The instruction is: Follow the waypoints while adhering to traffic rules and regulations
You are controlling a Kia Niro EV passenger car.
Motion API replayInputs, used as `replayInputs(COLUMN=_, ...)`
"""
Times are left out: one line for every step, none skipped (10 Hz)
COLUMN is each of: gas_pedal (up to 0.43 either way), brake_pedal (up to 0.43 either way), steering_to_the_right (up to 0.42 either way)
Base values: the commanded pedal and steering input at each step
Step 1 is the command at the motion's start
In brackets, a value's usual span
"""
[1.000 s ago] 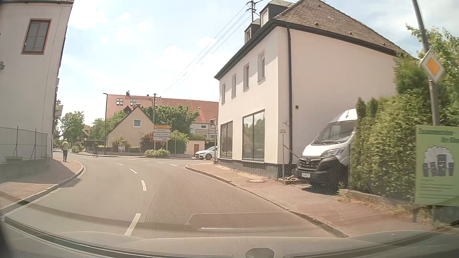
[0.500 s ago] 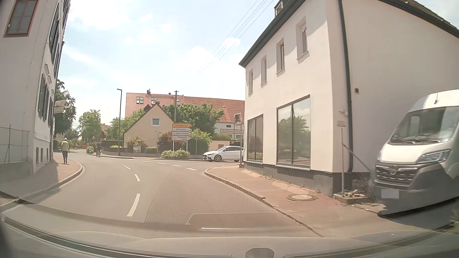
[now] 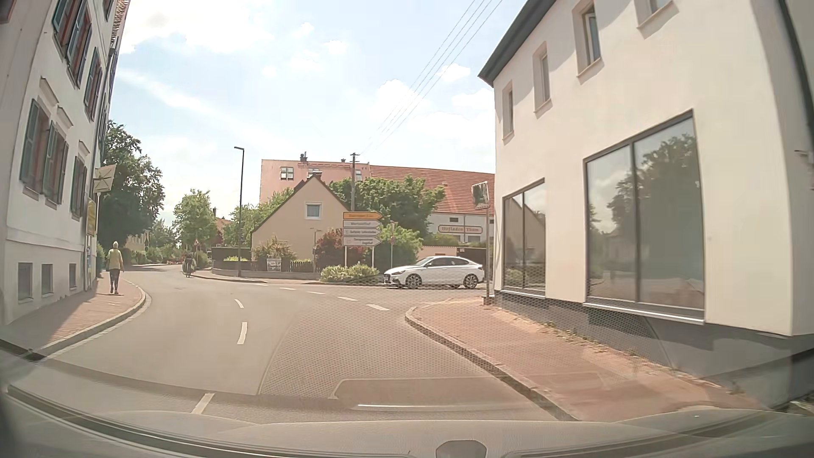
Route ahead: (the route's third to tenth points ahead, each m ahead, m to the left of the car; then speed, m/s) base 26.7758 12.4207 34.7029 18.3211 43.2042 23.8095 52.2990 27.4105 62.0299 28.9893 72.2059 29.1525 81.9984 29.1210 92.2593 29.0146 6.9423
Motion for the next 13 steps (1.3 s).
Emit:
replayInputs(gas_pedal=0.150, brake_pedal=0.000, steering_to_the_right=-0.127)
replayInputs(gas_pedal=0.150, brake_pedal=0.000, steering_to_the_right=-0.125)
replayInputs(gas_pedal=0.150, brake_pedal=0.000, steering_to_the_right=-0.124)
replayInputs(gas_pedal=0.150, brake_pedal=0.000, steering_to_the_right=-0.124)
replayInputs(gas_pedal=0.150, brake_pedal=0.000, steering_to_the_right=-0.123)
replayInputs(gas_pedal=0.130, brake_pedal=0.000, steering_to_the_right=-0.123)
replayInputs(gas_pedal=0.118, brake_pedal=0.000, steering_to_the_right=-0.123)
replayInputs(gas_pedal=0.118, brake_pedal=0.000, steering_to_the_right=-0.123)
replayInputs(gas_pedal=0.110, brake_pedal=0.000, steering_to_the_right=-0.124)
replayInputs(gas_pedal=0.098, brake_pedal=0.000, steering_to_the_right=-0.124)
replayInputs(gas_pedal=0.098, brake_pedal=0.000, steering_to_the_right=-0.126)
replayInputs(gas_pedal=0.098, brake_pedal=0.000, steering_to_the_right=-0.128)
replayInputs(gas_pedal=0.098, brake_pedal=0.000, steering_to_the_right=-0.129)
